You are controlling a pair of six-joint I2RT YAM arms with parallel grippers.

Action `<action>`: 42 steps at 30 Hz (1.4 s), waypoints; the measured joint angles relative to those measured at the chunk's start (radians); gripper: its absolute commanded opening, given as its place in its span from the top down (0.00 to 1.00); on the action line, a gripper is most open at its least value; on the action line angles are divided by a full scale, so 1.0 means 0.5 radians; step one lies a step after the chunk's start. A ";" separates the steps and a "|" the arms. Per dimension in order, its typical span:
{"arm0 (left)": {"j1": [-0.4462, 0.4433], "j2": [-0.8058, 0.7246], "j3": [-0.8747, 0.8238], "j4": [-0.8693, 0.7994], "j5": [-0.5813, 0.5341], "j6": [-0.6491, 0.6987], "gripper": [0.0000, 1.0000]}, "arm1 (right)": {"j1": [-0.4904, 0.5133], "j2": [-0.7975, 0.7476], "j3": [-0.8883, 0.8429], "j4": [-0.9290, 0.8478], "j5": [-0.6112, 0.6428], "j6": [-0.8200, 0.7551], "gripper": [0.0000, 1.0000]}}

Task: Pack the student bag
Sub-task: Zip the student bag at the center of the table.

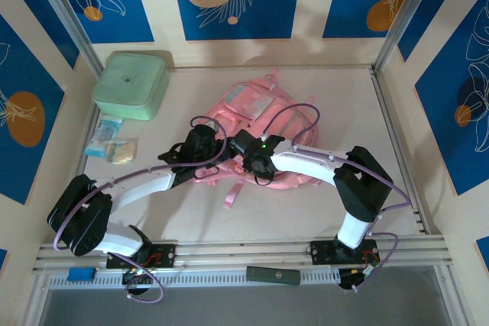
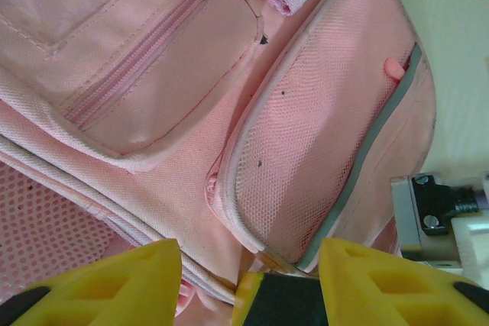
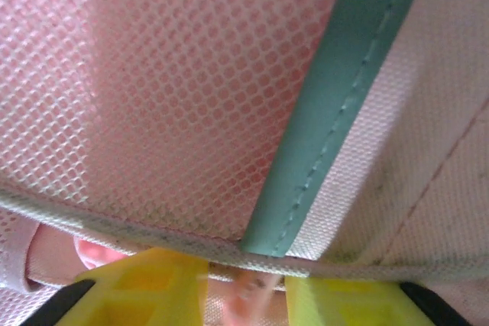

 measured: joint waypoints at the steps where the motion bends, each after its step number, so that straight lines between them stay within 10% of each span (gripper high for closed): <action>1: 0.000 0.000 -0.001 0.008 0.002 -0.018 0.49 | 0.000 0.000 0.003 -0.009 0.003 -0.005 0.82; 7: -0.004 0.012 -0.034 0.087 0.005 -0.127 0.49 | 0.003 -0.076 -0.012 -0.033 -0.002 -0.089 0.99; 20: -0.201 0.399 -0.032 0.461 -0.098 -0.509 0.63 | -0.010 -0.372 -0.220 0.086 -0.124 -0.337 1.00; 27: -0.243 0.463 -0.008 0.545 -0.207 -0.661 1.00 | -0.011 -0.372 -0.247 0.122 -0.145 -0.390 1.00; 42: 0.123 0.223 0.008 0.225 0.145 -0.293 1.00 | -0.333 -0.752 -0.380 0.061 -0.244 -0.964 1.00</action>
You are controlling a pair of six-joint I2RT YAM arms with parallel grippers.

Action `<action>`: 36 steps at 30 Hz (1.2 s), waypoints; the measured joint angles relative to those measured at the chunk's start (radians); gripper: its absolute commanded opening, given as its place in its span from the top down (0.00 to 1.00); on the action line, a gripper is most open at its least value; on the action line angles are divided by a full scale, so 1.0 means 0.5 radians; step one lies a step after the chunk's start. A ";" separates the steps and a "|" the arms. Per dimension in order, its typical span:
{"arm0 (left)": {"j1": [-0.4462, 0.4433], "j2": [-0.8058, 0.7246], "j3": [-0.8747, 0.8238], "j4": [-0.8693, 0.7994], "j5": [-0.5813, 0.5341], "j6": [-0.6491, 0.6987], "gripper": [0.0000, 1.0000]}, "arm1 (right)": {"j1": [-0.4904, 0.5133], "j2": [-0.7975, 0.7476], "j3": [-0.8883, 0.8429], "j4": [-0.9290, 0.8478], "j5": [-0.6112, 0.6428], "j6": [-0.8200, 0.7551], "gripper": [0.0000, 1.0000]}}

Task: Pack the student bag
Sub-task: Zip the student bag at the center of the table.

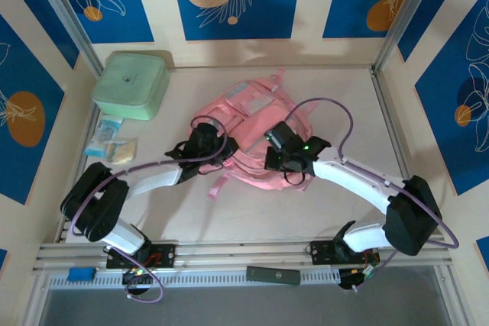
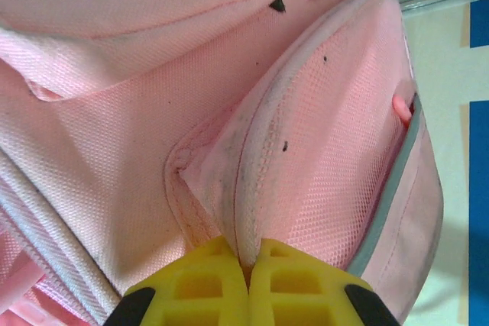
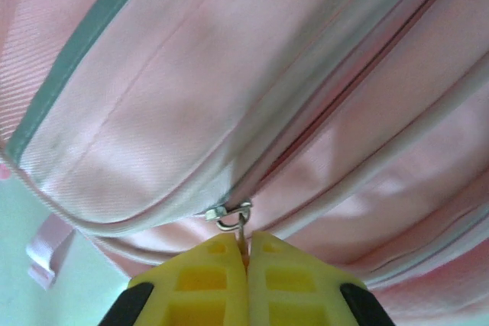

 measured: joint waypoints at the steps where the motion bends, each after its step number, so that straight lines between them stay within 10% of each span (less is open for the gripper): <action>1: 0.063 -0.014 0.009 -0.047 0.081 0.077 1.00 | -0.029 -0.011 -0.002 0.030 -0.053 -0.076 1.00; 7: 0.371 0.071 0.165 -0.256 0.513 0.431 0.74 | 0.043 0.066 0.077 0.161 -0.249 -0.240 1.00; 16: 0.432 -0.375 -0.179 -0.223 0.398 0.276 0.37 | 0.298 0.340 0.307 0.092 -0.231 -0.071 1.00; 23: -0.068 -0.719 -0.386 -0.201 -0.061 -0.233 0.34 | 0.285 0.332 0.222 0.138 -0.237 -0.044 1.00; 36: -0.431 -0.394 -0.378 0.002 -0.666 -0.896 0.54 | 0.283 0.309 0.191 0.207 -0.237 -0.052 1.00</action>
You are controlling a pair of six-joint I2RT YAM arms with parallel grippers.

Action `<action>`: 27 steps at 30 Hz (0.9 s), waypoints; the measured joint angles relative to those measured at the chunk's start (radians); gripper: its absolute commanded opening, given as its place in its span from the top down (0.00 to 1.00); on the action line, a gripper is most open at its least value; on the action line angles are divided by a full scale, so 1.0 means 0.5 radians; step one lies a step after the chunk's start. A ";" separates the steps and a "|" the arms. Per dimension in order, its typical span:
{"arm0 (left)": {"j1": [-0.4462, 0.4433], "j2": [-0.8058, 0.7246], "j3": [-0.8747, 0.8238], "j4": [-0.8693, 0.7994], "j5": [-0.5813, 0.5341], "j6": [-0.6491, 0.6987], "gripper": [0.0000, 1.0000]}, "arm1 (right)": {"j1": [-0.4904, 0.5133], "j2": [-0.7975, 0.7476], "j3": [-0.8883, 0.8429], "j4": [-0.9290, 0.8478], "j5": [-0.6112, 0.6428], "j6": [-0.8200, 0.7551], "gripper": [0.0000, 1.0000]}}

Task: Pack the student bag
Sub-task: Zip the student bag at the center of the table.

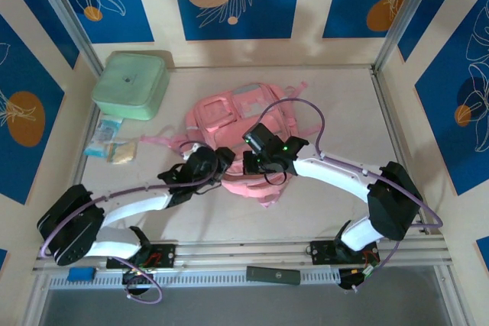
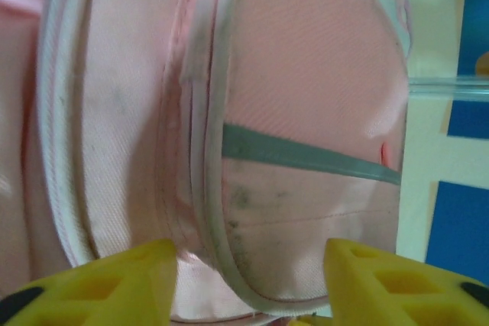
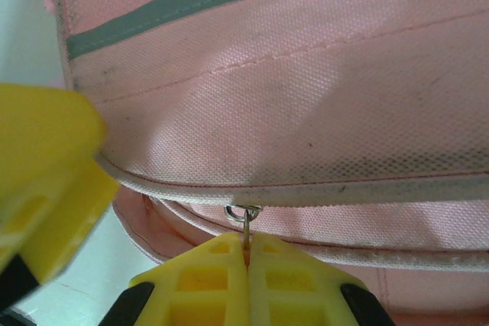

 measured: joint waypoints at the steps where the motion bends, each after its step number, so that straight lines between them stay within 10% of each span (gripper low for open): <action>1: -0.019 0.042 0.005 0.034 -0.019 -0.034 0.59 | 0.000 0.000 0.000 0.000 0.000 -0.001 1.00; 11: -0.040 0.192 0.211 -0.094 -0.166 -0.036 1.00 | -0.011 0.000 0.000 -0.012 0.040 -0.032 1.00; 18: 0.011 0.082 0.204 -0.208 -0.116 0.096 1.00 | -0.044 -0.043 0.000 -0.059 0.072 -0.091 1.00; 27: 0.494 -0.154 0.093 -0.403 0.313 0.529 1.00 | -0.316 -0.134 0.000 -0.189 0.088 -0.229 1.00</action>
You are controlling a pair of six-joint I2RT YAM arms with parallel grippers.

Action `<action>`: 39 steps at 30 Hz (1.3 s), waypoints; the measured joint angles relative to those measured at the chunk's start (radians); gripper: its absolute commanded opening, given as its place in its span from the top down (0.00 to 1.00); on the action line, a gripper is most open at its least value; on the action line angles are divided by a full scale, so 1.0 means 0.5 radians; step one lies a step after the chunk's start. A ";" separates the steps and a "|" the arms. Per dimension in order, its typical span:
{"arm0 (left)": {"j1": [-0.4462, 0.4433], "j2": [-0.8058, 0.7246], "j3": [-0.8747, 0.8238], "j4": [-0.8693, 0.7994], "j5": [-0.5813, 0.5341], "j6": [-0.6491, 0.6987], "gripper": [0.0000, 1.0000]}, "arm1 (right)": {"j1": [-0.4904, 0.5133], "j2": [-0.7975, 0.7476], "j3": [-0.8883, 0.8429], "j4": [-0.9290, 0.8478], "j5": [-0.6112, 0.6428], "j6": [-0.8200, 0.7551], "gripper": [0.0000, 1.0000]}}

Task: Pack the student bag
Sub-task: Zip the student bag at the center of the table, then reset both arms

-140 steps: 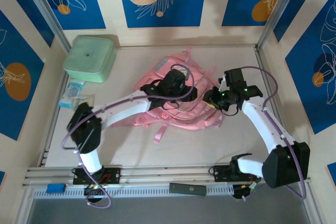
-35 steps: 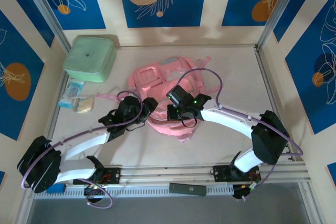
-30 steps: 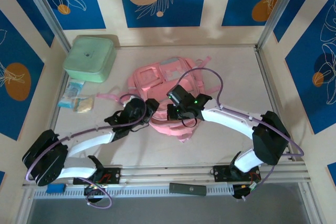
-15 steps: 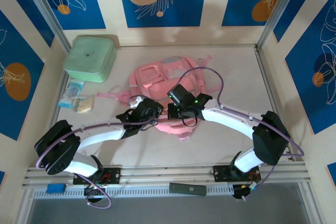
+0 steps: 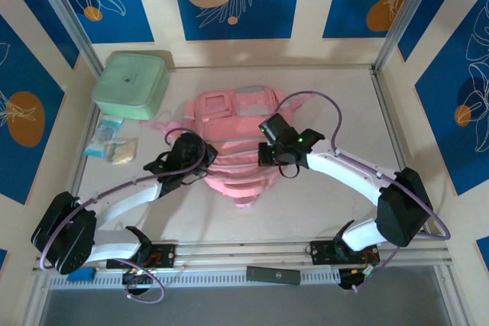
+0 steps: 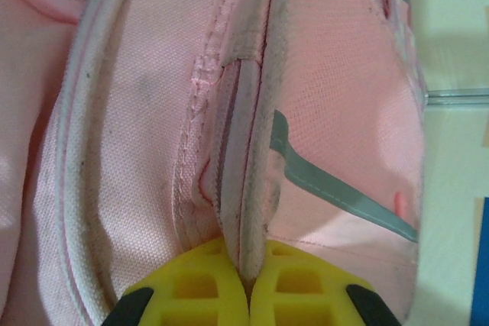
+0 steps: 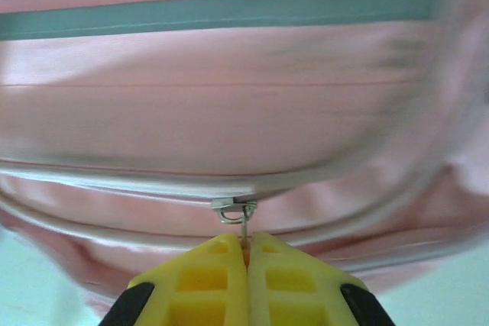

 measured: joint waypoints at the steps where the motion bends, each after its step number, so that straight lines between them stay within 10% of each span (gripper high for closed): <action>1: 0.054 -0.014 -0.007 -0.025 0.056 0.060 1.00 | -0.034 0.003 0.000 0.006 -0.006 -0.015 1.00; 24: 0.438 0.127 0.240 -0.418 0.552 1.006 1.00 | -0.286 0.260 0.137 0.166 -0.266 -0.500 0.95; 36: 0.511 -0.145 0.237 -0.636 0.404 1.305 0.06 | -0.513 -0.113 -0.009 0.166 -0.185 -0.457 0.20; 39: 0.626 -0.244 0.237 -0.769 0.161 1.435 0.01 | -0.668 -0.322 -0.117 0.211 -0.040 -0.401 0.15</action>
